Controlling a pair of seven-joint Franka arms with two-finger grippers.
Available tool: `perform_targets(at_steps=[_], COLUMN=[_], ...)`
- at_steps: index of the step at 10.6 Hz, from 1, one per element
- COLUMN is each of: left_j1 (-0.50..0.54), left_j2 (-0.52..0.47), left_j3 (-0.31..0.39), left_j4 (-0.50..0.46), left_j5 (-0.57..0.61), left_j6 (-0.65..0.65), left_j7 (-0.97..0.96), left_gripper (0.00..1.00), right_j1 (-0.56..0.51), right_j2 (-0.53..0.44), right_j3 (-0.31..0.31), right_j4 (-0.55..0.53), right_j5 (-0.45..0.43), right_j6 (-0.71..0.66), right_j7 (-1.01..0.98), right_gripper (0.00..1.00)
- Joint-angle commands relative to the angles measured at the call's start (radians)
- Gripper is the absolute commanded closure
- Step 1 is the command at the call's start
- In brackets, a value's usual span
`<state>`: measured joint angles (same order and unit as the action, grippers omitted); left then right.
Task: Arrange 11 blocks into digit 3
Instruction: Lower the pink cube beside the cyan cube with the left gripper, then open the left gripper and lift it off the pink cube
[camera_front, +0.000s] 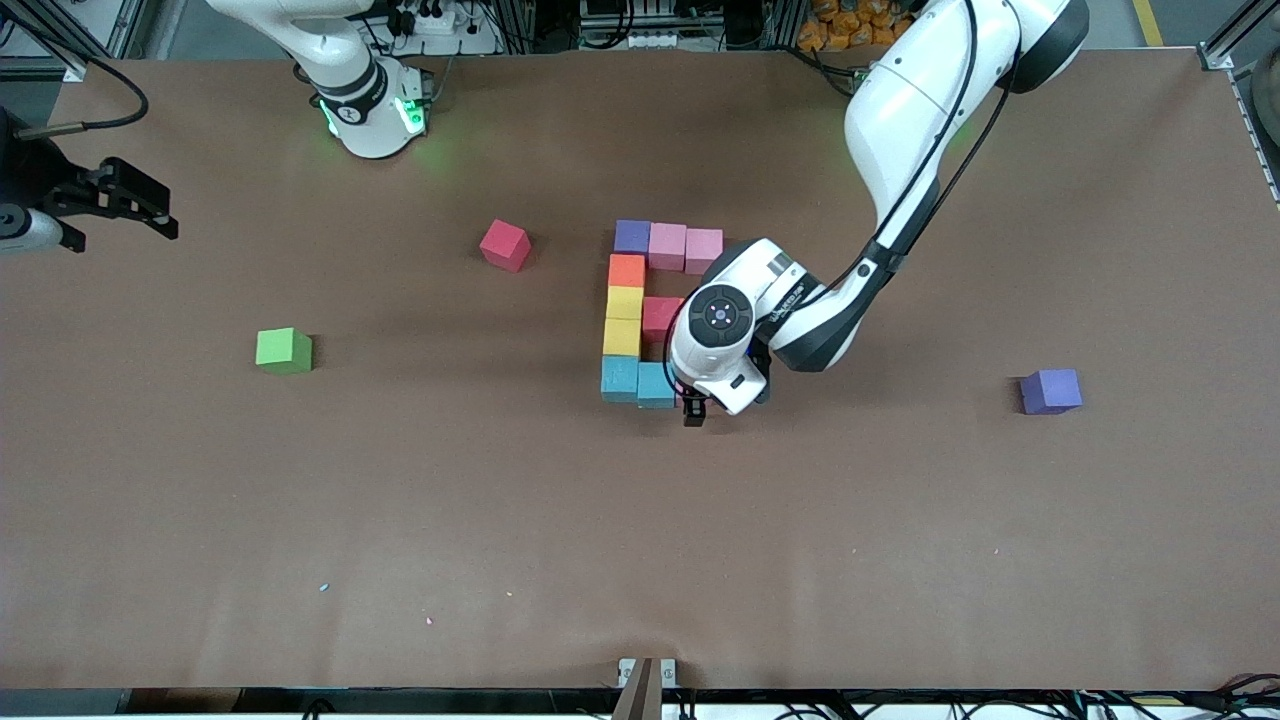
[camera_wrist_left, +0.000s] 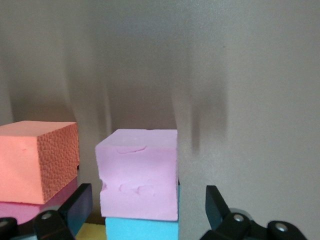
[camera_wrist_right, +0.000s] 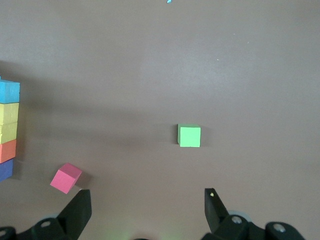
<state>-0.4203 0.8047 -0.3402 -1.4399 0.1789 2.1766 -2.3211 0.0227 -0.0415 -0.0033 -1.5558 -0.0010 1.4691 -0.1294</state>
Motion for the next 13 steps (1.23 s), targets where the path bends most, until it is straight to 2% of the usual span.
perform_targets(at_steps=[1, 4, 13], left_j1=[-0.008, -0.02, -0.002], left_j2=[-0.057, -0.125, -0.334], left_j3=[0.003, 0.003, 0.007], left_j4=[-0.014, -0.025, -0.025], left_j5=[-0.002, -0.002, -0.007], left_j6=[-0.035, -0.09, -0.253], left_j7=[0.011, 0.038, 0.281], left_gripper=[0.0, 0.0, 0.0], right_j1=[0.002, 0.002, 0.0], right_j2=[-0.005, -0.005, -0.006], right_j3=[0.003, 0.003, 0.019], right_j4=[0.011, 0.011, 0.011], right_j5=[-0.004, -0.005, -0.008], right_j6=[-0.015, -0.015, -0.015], right_j7=[0.014, 0.014, 0.022], right_gripper=[0.0, 0.0, 0.0])
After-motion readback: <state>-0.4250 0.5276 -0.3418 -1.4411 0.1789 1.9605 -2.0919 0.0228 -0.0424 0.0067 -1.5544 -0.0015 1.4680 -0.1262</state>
